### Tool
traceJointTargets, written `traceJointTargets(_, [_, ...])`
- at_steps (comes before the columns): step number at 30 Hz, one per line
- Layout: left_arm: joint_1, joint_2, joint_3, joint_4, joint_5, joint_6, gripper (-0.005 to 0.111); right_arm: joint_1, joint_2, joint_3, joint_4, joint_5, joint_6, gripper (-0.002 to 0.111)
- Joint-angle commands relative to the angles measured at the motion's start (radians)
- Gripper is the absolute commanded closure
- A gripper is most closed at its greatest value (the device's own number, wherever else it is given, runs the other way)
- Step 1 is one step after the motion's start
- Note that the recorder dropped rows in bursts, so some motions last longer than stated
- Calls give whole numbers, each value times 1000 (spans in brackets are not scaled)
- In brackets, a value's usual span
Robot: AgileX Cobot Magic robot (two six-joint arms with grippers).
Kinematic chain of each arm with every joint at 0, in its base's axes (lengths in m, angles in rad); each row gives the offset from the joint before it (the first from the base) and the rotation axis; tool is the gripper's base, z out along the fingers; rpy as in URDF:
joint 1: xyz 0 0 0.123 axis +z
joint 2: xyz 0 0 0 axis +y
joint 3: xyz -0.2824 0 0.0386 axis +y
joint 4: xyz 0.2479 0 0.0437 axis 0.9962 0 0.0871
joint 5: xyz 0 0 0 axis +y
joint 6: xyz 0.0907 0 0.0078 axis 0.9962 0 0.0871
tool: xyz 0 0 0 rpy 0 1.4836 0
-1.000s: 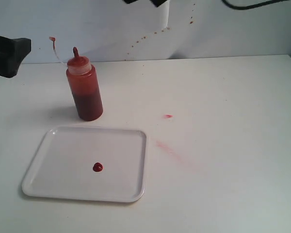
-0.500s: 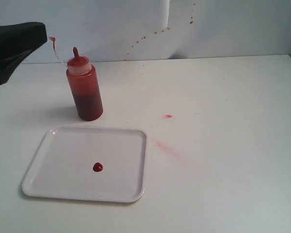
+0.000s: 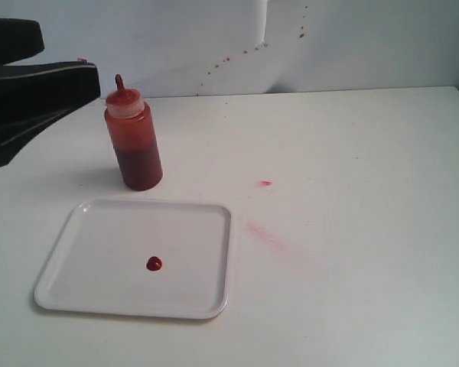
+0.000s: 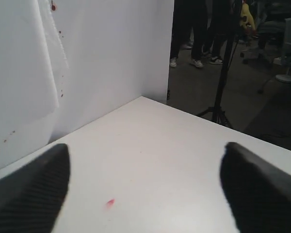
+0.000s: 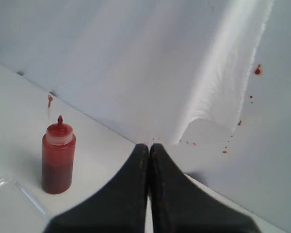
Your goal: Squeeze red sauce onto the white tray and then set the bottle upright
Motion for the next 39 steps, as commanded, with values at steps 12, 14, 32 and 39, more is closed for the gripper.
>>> traceJointTargets(12, [3,-53,29,-22,-84,-32,107,-6,-239,694,151,-836,135,108])
traceJointTargets(14, [3,-99,61,-55,-18,-20,107,-6,-248,737,87,-875,180,108])
traceJointTargets(32, [3,-515,226,-109,233,20,107,-6,-252,791,-351,-934,524,108])
traceJointTargets(39, [3,-538,226,-109,230,20,107,-6,-252,791,-351,-934,524,108])
